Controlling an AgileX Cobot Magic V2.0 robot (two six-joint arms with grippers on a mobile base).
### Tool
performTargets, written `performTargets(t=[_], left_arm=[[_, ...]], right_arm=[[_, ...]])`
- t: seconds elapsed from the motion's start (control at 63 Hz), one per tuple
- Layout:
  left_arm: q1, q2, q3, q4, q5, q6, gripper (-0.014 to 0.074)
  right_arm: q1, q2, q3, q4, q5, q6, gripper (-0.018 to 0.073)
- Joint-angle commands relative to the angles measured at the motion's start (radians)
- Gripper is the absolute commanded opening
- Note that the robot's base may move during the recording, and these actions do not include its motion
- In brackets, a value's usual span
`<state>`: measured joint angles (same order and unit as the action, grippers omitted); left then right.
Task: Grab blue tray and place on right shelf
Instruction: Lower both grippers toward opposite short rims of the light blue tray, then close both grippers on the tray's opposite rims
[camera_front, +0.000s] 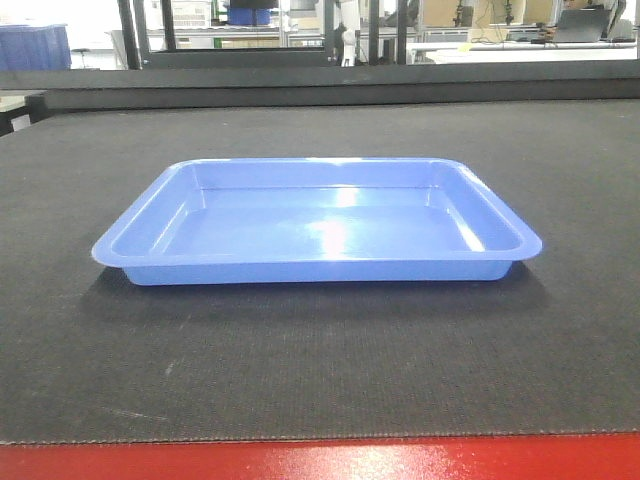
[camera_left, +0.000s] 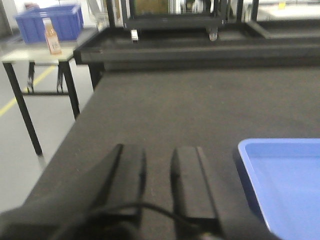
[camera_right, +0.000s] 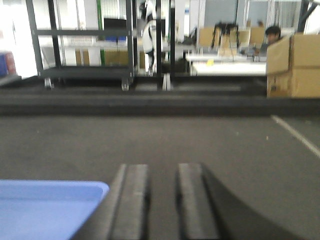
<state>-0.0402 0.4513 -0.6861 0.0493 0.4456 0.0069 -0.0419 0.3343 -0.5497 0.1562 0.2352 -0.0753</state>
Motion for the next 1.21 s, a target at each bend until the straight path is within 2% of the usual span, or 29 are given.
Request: performTargets(t=[0.0,0.079,0.127,0.191,0.413,0.524,0.635,0.715,0.89,1.048,1.191], left_arm=[[-0.031,0.087,-0.058,-0.049,-0.063,0.002,0.0265],[-0.072,0.14,-0.065,-0.061,-0.065,0.002,0.035],[-0.1,0.175,-0.067,-0.077,-0.085,0.002,0.0371],[-0.133,0.22,-0.08,-0.087,-0.074,0.002,0.0372],[-0.279,0.439,-0.244,-0.086,0.071,0.002,0.0371],[-0.326,0.572,-0.358,-0.088,0.162,0.002,0.0371],[-0.334,0.718,-0.475,-0.088,0.294,-0.007,0.0371],[-0.334,0.831,-0.574,-0.077,0.392,-0.064,0.0371],[-0.334,1.037,-0.771,-0.073,0.572,-0.143,0.0371],[-0.334,1.179,-0.898,-0.07,0.618,-0.212,0.037],[-0.334,1.281,-0.978,-0.041,0.624,-0.247,0.037]], right_arm=[[-0.007,0.121,-0.077,0.001,-0.063,-0.005,0.0487],[0.012,0.204,-0.118,0.001,-0.061,-0.005,0.058],[0.035,0.252,-0.148,0.001,-0.052,-0.005,0.0603],[0.071,0.313,-0.196,0.001,-0.024,-0.005,0.0604],[0.265,0.555,-0.403,0.002,0.188,-0.005,0.0603],[0.316,0.697,-0.507,0.013,0.304,-0.005,0.0603],[0.319,0.845,-0.62,0.018,0.436,-0.005,0.0603],[0.319,0.937,-0.696,0.017,0.507,0.009,0.0603],[0.317,1.089,-0.804,-0.018,0.553,0.114,0.0603],[0.317,1.194,-0.872,-0.128,0.57,0.237,0.0603],[0.317,1.286,-0.913,-0.174,0.581,0.262,0.0601]])
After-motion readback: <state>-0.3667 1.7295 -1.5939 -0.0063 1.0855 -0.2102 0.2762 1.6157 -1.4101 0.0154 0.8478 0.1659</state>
